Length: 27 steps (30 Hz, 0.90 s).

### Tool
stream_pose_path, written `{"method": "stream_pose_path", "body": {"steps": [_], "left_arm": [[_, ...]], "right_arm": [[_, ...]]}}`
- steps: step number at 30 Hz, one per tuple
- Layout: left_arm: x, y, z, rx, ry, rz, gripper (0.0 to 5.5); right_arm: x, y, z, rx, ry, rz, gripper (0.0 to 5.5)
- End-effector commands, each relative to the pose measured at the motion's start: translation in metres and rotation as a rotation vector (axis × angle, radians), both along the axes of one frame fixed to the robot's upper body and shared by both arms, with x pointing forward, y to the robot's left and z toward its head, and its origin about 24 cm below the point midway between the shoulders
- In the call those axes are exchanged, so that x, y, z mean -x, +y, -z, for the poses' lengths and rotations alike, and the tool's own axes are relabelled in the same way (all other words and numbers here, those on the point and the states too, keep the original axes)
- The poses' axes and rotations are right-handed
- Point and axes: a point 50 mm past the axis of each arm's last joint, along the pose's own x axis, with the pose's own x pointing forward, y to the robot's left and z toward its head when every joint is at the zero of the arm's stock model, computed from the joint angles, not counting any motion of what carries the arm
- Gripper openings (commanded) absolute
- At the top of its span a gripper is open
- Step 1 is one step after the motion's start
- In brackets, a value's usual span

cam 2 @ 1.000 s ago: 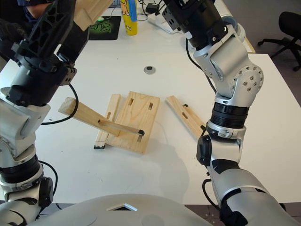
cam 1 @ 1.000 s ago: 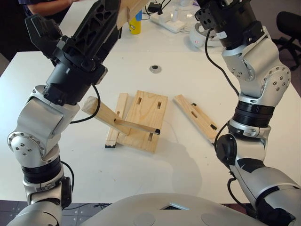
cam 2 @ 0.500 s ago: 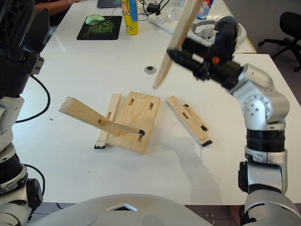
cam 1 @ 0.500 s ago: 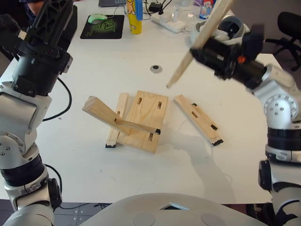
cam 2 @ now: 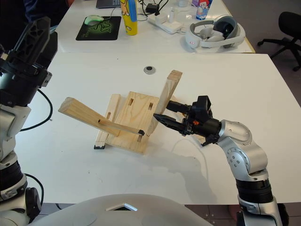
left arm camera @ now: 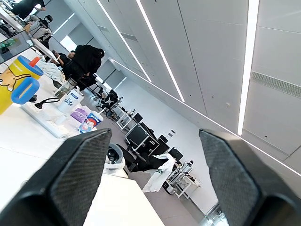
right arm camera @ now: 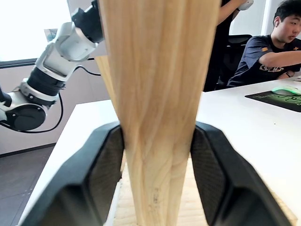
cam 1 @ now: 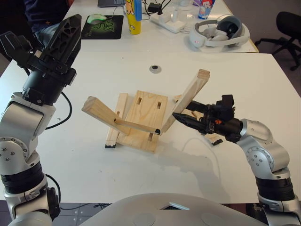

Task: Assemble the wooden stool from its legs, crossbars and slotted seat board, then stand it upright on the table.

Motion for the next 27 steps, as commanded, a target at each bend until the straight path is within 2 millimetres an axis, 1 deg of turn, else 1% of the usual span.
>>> {"method": "stream_pose_path", "body": {"steps": [1,5,8,12,15,17,19,23,27], "left_arm": [[-0.005,0.0,0.0,-0.009,0.029,0.01,3.46],[-0.01,-0.001,-0.005,0.001,0.032,0.046,3.46],[-0.017,-0.004,-0.008,-0.008,0.037,0.084,3.46],[-0.023,-0.004,-0.01,-0.023,0.046,0.12,3.46],[-0.026,-0.004,-0.012,-0.033,0.047,0.139,3.46],[-0.027,-0.004,-0.013,-0.039,0.048,0.145,3.46],[-0.026,-0.004,-0.012,-0.041,0.049,0.146,3.46],[-0.021,-0.003,-0.01,-0.034,0.05,0.126,3.46],[-0.018,-0.004,-0.008,-0.026,0.049,0.113,3.46]], "right_arm": [[0.005,0.009,0.006,-0.03,0.013,0.006,2.08],[0.01,0.018,0.02,-0.045,0.011,0.037,2.08],[0.014,0.023,0.035,-0.047,0.009,0.059,2.08],[0.015,0.026,0.042,-0.06,-0.015,0.098,2.08],[0.016,0.026,0.05,-0.038,-0.019,0.098,2.08],[0.016,0.021,0.053,-0.012,-0.015,0.092,2.08],[0.015,0.012,0.053,0.031,-0.021,0.071,2.08],[0.006,-0.008,0.043,0.119,-0.034,-0.02,2.08],[0.003,-0.02,0.04,0.197,-0.034,-0.1,2.06]]}}
